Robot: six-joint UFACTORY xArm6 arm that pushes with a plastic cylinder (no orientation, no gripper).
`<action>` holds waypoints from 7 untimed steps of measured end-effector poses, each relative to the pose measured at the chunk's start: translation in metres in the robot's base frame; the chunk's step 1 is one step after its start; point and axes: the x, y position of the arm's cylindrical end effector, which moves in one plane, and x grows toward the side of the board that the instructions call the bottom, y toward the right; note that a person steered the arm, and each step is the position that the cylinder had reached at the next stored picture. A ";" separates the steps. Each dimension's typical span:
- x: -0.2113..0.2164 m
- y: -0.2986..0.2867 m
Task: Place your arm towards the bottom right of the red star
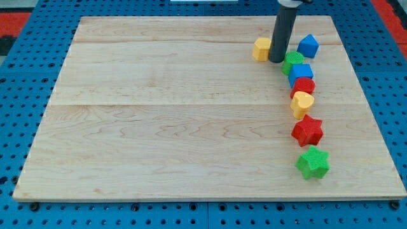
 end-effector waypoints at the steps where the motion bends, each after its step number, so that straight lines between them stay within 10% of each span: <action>1: 0.011 -0.007; 4: 0.285 -0.067; 7: 0.276 0.117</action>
